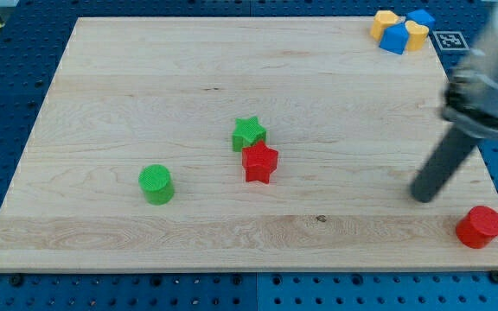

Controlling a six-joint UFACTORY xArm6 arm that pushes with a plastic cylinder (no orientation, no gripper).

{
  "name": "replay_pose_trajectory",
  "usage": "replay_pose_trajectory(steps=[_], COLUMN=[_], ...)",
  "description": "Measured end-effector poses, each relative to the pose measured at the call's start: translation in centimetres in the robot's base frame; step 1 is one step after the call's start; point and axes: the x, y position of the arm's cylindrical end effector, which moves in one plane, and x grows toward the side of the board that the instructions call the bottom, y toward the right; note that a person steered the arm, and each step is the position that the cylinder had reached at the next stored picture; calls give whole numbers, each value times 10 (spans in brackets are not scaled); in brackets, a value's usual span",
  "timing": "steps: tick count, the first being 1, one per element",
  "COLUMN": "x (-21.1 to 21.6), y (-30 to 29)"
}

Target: Move the green circle towards the center right

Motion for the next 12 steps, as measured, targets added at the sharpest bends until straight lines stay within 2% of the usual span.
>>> replay_pose_trajectory(steps=[2,4,5,6,7,8,11,12], x=[4,47,39,-6,-19,-10,40,34], y=[-137,-289,-396,-418,-366,-303,-172,-141])
